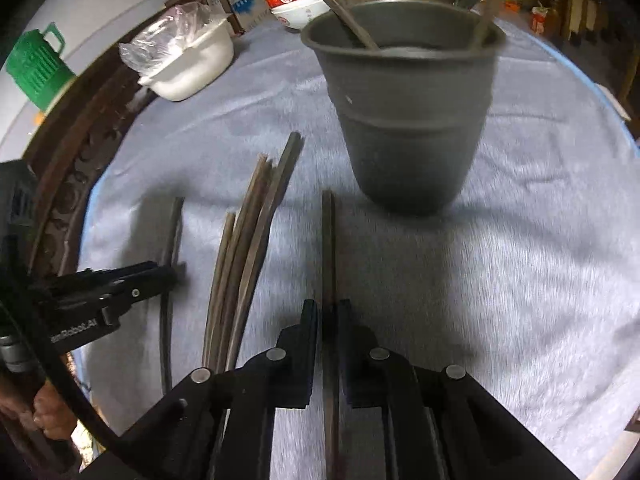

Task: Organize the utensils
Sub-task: 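Grasp a chopstick with the right gripper while the left gripper grasps another, then lift both chopsticks and lower them into the grey cup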

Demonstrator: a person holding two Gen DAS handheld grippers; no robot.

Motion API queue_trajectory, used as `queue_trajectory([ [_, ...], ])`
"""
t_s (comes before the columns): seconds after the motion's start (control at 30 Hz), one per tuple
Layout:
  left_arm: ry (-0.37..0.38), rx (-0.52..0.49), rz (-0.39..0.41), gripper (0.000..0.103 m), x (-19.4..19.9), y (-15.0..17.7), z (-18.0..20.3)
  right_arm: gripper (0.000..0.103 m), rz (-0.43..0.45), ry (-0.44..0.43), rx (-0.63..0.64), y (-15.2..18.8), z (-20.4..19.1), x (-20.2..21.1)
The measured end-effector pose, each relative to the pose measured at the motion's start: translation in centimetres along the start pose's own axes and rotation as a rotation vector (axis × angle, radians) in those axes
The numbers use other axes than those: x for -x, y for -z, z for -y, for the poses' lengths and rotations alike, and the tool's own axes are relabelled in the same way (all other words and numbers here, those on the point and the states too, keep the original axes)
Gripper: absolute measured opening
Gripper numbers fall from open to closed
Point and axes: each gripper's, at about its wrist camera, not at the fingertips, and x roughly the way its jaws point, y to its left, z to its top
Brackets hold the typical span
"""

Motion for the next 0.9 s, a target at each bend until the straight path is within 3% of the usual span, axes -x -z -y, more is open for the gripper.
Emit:
queue_trajectory([
  [0.23,-0.018,0.054,-0.036,0.029,-1.2,-2.2,0.1,0.013,-0.001,0.046,-0.015,-2.0,-0.5,-0.8],
  [0.33,-0.036,0.057,-0.036,0.009,-1.7,-3.0,0.5,0.009,0.002,0.051,0.002,-2.6,-0.7,-0.9],
  [0.4,-0.032,0.070,-0.025,0.008,-2.0,-3.7,0.5,0.006,0.006,0.035,0.010,-2.6,-0.6,-0.8],
  [0.6,-0.018,0.060,0.090,0.006,1.3,-4.2,1.8,0.006,0.096,-0.126,-0.003,-2.2,0.6,3.0],
  [0.9,-0.004,-0.069,0.394,0.006,12.8,-2.4,5.6,0.006,0.428,-0.332,0.048,-1.0,0.9,13.9],
])
